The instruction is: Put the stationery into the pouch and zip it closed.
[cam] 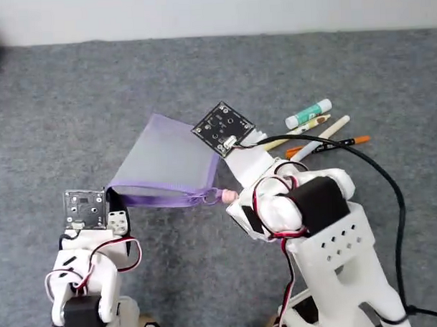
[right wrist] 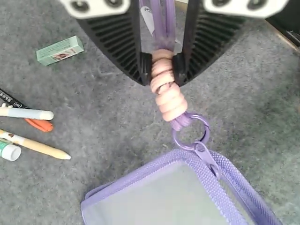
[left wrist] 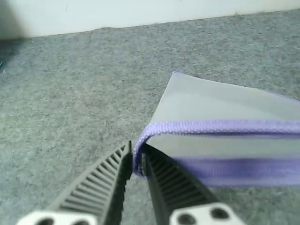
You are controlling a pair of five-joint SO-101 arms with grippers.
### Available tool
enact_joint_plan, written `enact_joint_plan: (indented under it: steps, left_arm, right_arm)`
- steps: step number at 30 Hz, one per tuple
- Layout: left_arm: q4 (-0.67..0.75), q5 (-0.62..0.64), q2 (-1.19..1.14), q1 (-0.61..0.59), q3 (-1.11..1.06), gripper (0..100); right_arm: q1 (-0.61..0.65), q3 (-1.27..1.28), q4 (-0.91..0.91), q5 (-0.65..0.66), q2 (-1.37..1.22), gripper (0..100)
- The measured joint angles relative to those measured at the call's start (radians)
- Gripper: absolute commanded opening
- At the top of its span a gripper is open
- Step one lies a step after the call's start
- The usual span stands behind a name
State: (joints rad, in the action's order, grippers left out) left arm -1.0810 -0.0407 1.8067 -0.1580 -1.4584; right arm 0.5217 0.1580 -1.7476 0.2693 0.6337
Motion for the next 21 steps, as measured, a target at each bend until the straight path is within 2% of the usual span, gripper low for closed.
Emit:
enact_joint_plan:
  steps: [7,21]
  left_arm:
    - [0.006,-0.002,-0.002,0.092,-0.002,25]
    - [0.161,0.0,-0.002,0.112,-0.124,25]
  right_arm:
    - [-0.029,0.002,0.028,0.008,0.009,0.8]
    - [-0.034,0.002,0.029,0.008,0.014,0.8]
